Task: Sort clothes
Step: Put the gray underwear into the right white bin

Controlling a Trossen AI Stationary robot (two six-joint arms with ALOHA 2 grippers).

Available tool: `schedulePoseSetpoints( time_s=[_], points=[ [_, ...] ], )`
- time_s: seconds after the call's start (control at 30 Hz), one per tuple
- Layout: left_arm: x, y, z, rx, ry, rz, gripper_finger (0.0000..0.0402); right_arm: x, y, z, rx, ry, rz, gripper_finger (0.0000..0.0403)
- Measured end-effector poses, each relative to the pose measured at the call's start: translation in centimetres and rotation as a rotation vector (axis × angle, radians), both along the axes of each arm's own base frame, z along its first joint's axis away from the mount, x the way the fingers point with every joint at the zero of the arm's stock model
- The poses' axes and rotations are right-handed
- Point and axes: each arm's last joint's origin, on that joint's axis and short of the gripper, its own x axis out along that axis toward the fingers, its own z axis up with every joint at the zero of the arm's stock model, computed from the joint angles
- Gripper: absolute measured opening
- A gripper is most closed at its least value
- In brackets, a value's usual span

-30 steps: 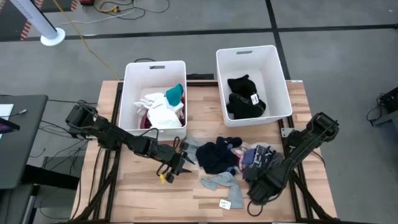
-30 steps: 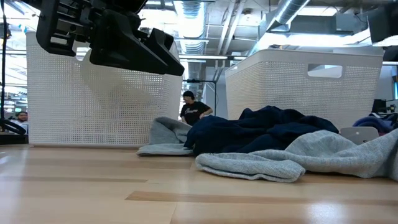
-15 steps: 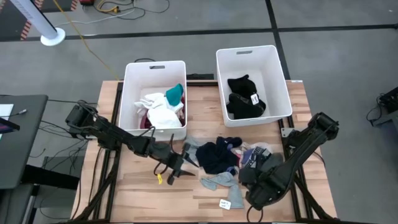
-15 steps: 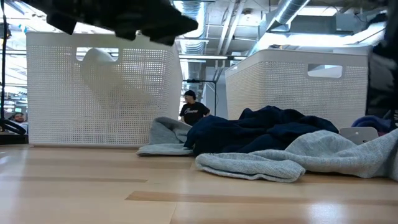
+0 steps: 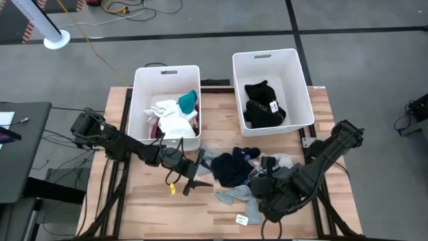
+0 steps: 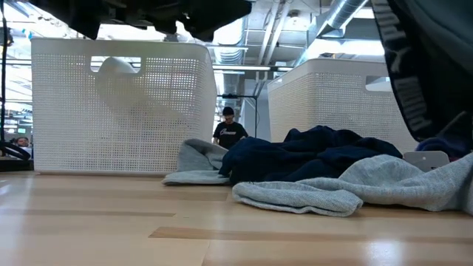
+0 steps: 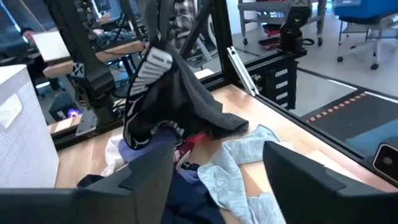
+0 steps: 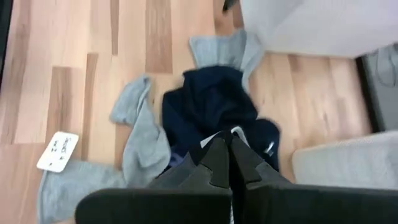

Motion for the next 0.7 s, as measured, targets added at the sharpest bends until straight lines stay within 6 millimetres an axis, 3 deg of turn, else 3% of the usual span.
schedulePoseSetpoints(
  time_s=[0.17, 0.53, 0.7],
  points=[
    [0.1, 0.4, 0.0, -0.04, 0.01, 0.016, 0.0272, 0.9, -1.1, 1.7, -0.036, -0.029, 0.029, 0.0],
    [0.5, 1.6, 0.8, -0.143, -0.047, 0.062, 0.027, 4.2, -4.2, 6.6, -0.119, -0.191, 0.123, 0.0],
    [0.6, 2.2, 1.1, -0.175, -0.075, 0.178, 0.0269, 5.3, -5.3, 9.1, -0.175, -0.296, 0.182, 0.0]
  ],
)
